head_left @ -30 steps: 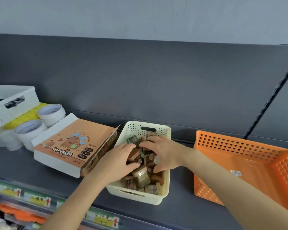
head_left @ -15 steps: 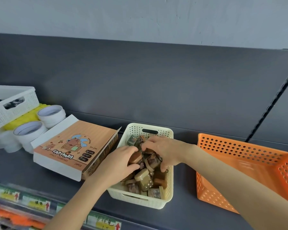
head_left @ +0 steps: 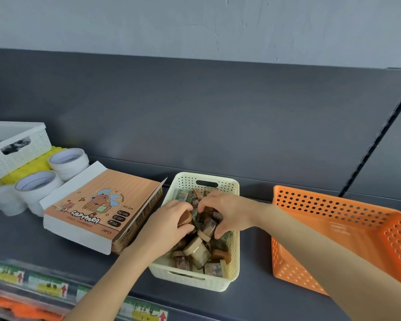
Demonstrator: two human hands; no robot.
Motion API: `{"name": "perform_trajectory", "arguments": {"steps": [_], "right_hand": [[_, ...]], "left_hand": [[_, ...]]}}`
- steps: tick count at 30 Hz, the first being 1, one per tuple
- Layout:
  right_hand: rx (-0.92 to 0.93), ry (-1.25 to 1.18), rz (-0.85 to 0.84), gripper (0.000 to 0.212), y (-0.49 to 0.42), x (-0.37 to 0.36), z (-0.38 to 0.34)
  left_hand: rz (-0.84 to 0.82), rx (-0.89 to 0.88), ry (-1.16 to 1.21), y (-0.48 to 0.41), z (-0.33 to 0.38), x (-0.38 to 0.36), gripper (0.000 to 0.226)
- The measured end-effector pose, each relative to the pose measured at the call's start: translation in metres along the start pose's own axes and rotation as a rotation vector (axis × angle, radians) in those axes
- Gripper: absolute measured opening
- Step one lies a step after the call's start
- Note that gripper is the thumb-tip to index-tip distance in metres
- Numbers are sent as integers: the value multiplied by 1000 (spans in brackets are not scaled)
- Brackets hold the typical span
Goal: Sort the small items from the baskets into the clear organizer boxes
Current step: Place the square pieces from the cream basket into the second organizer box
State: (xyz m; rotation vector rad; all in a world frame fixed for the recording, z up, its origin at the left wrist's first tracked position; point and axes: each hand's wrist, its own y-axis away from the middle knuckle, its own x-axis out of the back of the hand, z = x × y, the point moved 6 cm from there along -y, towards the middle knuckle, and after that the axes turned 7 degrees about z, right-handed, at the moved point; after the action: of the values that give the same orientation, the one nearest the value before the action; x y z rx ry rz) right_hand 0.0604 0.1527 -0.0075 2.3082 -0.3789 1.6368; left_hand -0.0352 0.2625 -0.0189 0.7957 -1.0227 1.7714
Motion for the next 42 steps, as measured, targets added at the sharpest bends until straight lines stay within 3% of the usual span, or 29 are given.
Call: {"name": "perform_trajectory", "arguments": {"steps": [4, 9, 17, 21, 25, 29, 35, 42], "right_hand": [[24, 61, -57, 59, 1, -3, -5], [25, -22, -45, 40, 0, -9, -7], [-116, -216, 202, 34, 12, 3, 5], [-201, -324, 435, 28, 23, 18, 10], [-381, -715, 657, 22, 40, 25, 27], [-393, -946, 693, 13, 48, 25, 25], [-447, -1231, 681, 19, 56, 12, 18], [-492, -1542, 810, 27, 80, 2, 8]], "left_hand": [[17, 6, 28, 2, -2, 6, 38], [-25, -37, 57, 5, 0, 5, 34], [-64, -12, 66, 5, 3, 6, 29], [-59, -2, 80, 4, 7, 8, 29], [-311, -35, 65, 7, 13, 2, 59], [-478, -156, -172, 11, 16, -8, 70], [-427, -187, -179, 5, 15, -9, 63], [-169, -98, -3, -11, 26, 13, 75]]}}
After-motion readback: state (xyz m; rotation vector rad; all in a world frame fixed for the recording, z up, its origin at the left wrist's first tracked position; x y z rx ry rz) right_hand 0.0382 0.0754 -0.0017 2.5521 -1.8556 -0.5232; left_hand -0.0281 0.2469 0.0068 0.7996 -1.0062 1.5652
